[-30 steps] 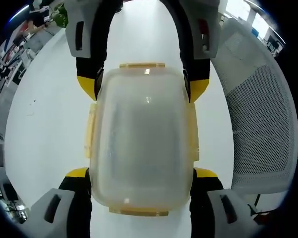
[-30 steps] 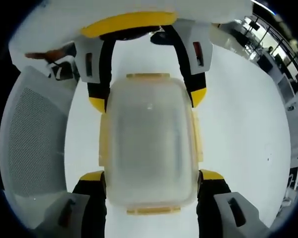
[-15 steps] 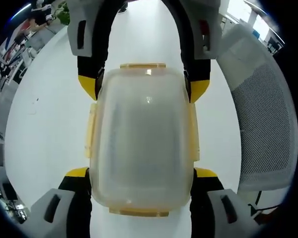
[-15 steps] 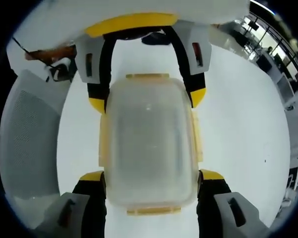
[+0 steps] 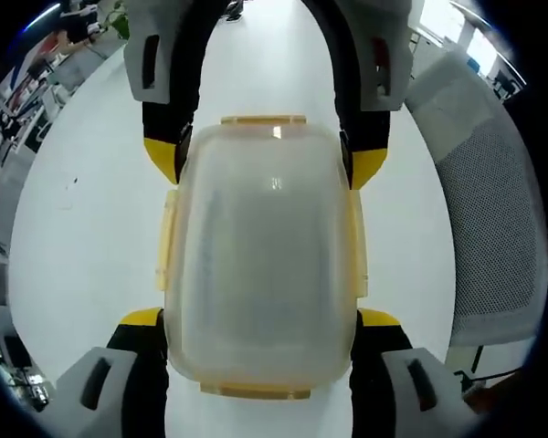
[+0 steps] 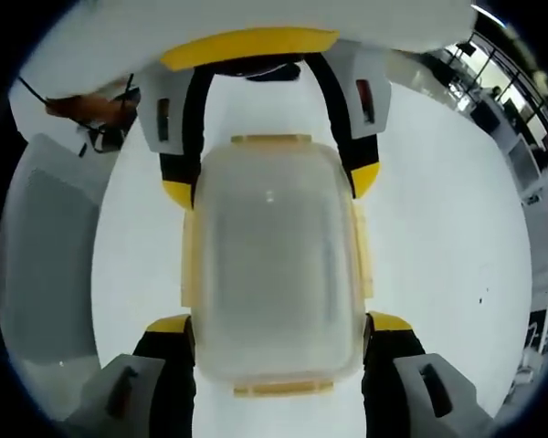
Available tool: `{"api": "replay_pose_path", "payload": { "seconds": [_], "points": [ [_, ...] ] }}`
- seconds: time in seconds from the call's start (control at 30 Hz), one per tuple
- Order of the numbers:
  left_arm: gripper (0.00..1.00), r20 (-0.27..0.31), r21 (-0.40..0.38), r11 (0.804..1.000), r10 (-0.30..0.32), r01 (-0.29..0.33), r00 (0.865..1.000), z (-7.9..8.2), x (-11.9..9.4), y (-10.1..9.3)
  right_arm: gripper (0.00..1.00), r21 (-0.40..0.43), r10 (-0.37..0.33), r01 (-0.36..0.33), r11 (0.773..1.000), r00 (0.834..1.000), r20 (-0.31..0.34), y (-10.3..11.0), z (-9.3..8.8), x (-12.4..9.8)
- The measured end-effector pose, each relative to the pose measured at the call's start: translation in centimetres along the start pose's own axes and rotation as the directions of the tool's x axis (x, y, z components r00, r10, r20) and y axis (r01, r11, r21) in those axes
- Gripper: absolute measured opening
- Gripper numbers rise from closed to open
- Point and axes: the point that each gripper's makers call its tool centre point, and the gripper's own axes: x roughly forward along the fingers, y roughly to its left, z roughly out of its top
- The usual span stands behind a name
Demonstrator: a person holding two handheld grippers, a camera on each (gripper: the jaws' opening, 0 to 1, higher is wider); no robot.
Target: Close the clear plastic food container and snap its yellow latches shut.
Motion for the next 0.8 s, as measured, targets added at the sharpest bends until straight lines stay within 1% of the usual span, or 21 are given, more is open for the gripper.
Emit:
{"api": "replay_pose_path", "payload": {
  "seconds": [0.17, 0.47, 0.8],
  "points": [
    [0.83, -0.005, 0.001, 1.0, 0.0, 0.0, 1.0, -0.1, 0.1, 0.7, 0.75, 0.001, -0.004, 0.004, 1.0, 1.0, -0.005, -0.7, 0.1, 0.1],
    [0.83, -0.011, 0.006, 1.0, 0.002, -0.002, 1.0, -0.2, 0.3, 2.4, 0.75, 0.01, -0.013, 0.013, 1.0, 1.0, 0.004, -2.4, 0.2, 0.3],
    [0.83, -0.002, -0.005, 1.0, 0.008, -0.008, 1.0, -0.3, 0.4, 3.8, 0.76, 0.004, -0.013, 0.013, 1.0, 1.0, 0.007, -3.8, 0.3, 0.4]
  ]
}}
